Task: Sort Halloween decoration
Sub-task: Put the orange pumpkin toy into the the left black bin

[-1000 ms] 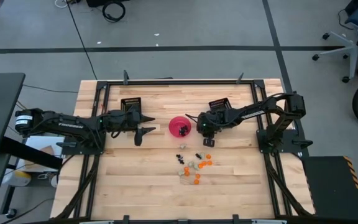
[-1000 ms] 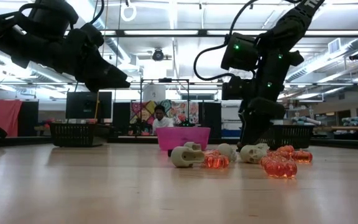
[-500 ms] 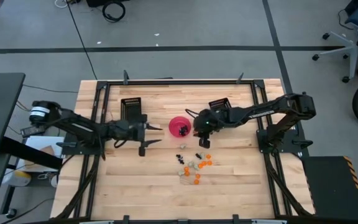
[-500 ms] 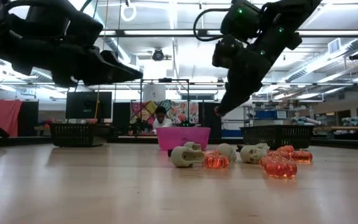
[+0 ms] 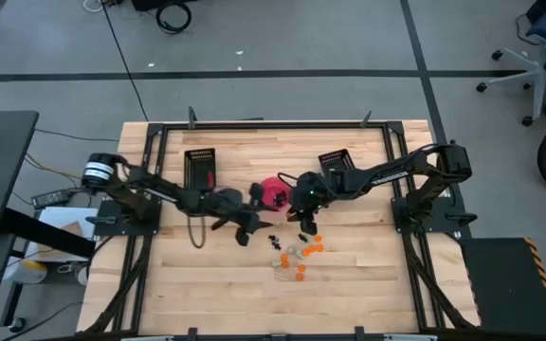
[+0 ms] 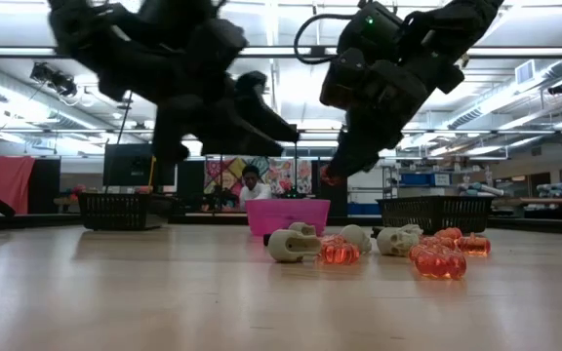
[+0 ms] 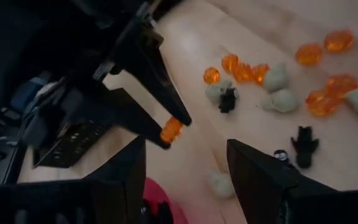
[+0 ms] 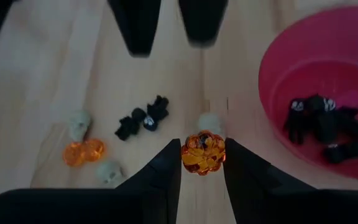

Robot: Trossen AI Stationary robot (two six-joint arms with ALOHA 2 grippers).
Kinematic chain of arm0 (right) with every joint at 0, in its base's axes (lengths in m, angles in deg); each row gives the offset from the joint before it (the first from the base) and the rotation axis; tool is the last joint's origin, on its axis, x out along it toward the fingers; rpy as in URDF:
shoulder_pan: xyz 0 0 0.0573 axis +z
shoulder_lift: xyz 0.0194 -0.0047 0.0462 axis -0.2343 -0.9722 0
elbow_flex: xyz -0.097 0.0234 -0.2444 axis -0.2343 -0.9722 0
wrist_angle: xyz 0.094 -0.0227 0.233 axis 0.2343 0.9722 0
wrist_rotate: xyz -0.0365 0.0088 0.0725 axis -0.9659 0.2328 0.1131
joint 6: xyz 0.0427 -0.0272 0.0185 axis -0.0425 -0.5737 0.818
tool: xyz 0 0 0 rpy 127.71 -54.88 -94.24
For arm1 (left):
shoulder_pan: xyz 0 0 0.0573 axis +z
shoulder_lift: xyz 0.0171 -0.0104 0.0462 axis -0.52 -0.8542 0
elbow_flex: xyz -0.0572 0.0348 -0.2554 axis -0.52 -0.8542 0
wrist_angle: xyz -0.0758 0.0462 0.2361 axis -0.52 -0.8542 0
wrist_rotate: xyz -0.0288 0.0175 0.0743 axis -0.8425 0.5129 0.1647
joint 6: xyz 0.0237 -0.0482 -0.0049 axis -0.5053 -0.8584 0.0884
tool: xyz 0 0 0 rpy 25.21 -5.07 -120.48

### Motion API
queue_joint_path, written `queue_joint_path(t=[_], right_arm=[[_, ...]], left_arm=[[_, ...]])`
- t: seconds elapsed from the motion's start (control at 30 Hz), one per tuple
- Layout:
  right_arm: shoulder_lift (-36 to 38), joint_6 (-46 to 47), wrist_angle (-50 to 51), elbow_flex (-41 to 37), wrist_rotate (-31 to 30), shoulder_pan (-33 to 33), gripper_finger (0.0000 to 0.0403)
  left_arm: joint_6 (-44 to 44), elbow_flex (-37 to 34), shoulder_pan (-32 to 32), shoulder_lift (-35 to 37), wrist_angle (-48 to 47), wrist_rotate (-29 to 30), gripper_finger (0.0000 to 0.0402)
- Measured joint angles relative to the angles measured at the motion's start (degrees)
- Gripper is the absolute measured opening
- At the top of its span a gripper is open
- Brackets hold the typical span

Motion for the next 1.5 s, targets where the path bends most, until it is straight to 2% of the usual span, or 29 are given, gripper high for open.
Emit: queue_joint_path(t=[0.3, 0.63, 1.07, 1.17, 1.5], right_arm=[[0.09, -0.37, -0.51, -0.02, 2.85, -0.02, 0.011], [0.09, 0.43, -1.86, -0.02, 4.28, -0.09, 0.011], [0.12, 0.9, -2.71, -0.02, 4.36, -0.09, 0.011], [0.12, 0.94, -2.48, -0.02, 4.36, -0.1, 0.011], [0.13, 0.94, -2.7, -0.02, 5.39, -0.11, 0.011]], left_arm=[[11.87, 7.29, 0.0, -7.45, -3.51, -0.07, 0.0194], [22.21, 7.57, 0.22, -8.34, -1.15, -0.04, 0.0194], [25.28, 7.67, 0.57, -12.89, 5.02, -1.66, 0.0192], [25.3, 7.61, 0.59, -13.12, 4.88, -1.63, 0.018], [25.28, 7.61, 0.61, -13.33, 6.92, -1.53, 0.0099]])
